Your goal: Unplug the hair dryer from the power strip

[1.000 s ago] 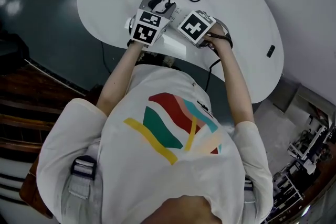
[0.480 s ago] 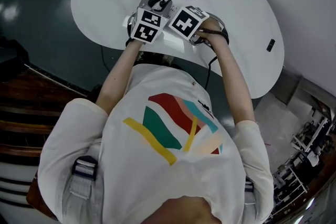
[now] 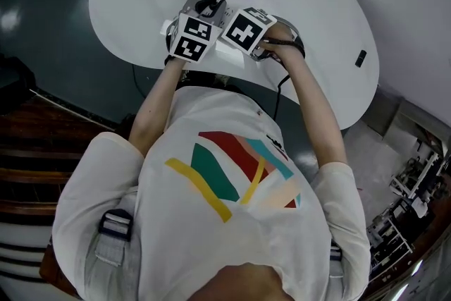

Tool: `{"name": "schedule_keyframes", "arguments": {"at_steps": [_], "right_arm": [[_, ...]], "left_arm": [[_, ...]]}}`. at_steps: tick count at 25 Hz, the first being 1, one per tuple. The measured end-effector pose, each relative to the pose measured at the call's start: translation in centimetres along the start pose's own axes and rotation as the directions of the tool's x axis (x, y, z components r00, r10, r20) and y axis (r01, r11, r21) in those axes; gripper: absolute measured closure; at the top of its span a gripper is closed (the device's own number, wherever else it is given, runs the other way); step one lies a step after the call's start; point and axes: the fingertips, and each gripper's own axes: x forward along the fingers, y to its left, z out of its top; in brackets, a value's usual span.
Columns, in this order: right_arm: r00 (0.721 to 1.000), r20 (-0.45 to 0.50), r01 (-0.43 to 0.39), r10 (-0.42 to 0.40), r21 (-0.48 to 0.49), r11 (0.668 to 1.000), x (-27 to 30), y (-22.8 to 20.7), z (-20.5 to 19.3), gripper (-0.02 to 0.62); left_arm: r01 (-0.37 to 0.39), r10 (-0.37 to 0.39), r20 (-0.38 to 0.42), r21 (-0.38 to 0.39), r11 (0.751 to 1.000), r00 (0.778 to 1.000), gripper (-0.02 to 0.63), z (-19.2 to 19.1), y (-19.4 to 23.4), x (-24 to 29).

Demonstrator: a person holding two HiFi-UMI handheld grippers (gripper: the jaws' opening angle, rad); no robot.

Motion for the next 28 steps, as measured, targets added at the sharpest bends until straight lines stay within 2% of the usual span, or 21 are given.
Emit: {"name": "schedule_keyframes", "arguments": {"at_steps": [4, 7, 15, 21, 22, 23, 24, 25, 26, 27, 28], "right_arm": [[1.000, -0.031, -0.004, 0.004, -0.026, 1.000, 0.0, -0.1, -0.1, 0.456], [1.000, -0.022, -0.013, 0.013, -0.027, 1.000, 0.2, -0.2, 0.0, 0.456], [1.000, -0.005, -0.024, 0.024, -0.028, 0.999, 0.2, -0.1, 0.4, 0.466], [1.000, 0.005, -0.025, 0.026, -0.032, 0.999, -0.1, 0.2, 0.5, 0.477], [1.000, 0.007, -0.025, 0.025, -0.035, 0.999, 0.0, 0.3, 0.5, 0.477], [1.000, 0.009, -0.024, 0.024, -0.039, 0.999, 0.1, 0.4, 0.5, 0.477], [1.000, 0.009, -0.020, 0.020, -0.044, 0.999, 0.2, 0.3, 0.4, 0.479], [1.000, 0.010, -0.013, 0.014, -0.049, 0.999, 0.2, 0.0, 0.4, 0.477], [1.000, 0.016, -0.008, 0.009, -0.049, 0.999, 0.2, -0.5, 0.5, 0.479], [1.000, 0.025, -0.007, 0.008, -0.045, 0.999, 0.1, -0.6, 0.7, 0.480], [0.999, 0.035, -0.010, 0.012, -0.041, 0.999, 0.2, -0.3, 0.6, 0.480]], "left_arm": [[0.022, -0.022, -0.003, -0.033, 0.999, 1.000, 0.561, 0.1, 0.0, -0.1], [0.025, -0.025, -0.001, -0.084, 0.996, 1.000, 0.563, 0.0, 0.3, -0.1], [0.040, -0.038, 0.015, -0.158, 0.987, 0.999, 0.563, -0.6, 0.6, -0.4], [0.045, -0.044, 0.011, -0.171, 0.984, 0.999, 0.563, -0.9, 0.4, -1.1], [0.060, -0.053, 0.045, -0.183, 0.981, 0.998, 0.565, -0.5, 0.3, -1.6], [0.097, -0.070, 0.137, -0.202, 0.975, 0.988, 0.563, 1.4, 0.2, -2.5], [0.141, -0.078, 0.280, -0.212, 0.967, 0.957, 0.563, 5.0, 0.3, -3.9], [0.152, -0.063, 0.415, -0.185, 0.971, 0.908, 0.561, 9.7, 1.0, -5.4], [0.112, -0.037, 0.494, -0.122, 0.986, 0.869, 0.560, 13.9, 2.1, -6.4], [0.064, -0.020, 0.523, -0.065, 0.996, 0.852, 0.557, 16.8, 3.2, -6.9], [0.048, -0.017, 0.530, -0.045, 0.998, 0.848, 0.555, 18.2, 4.2, -7.3]]}}
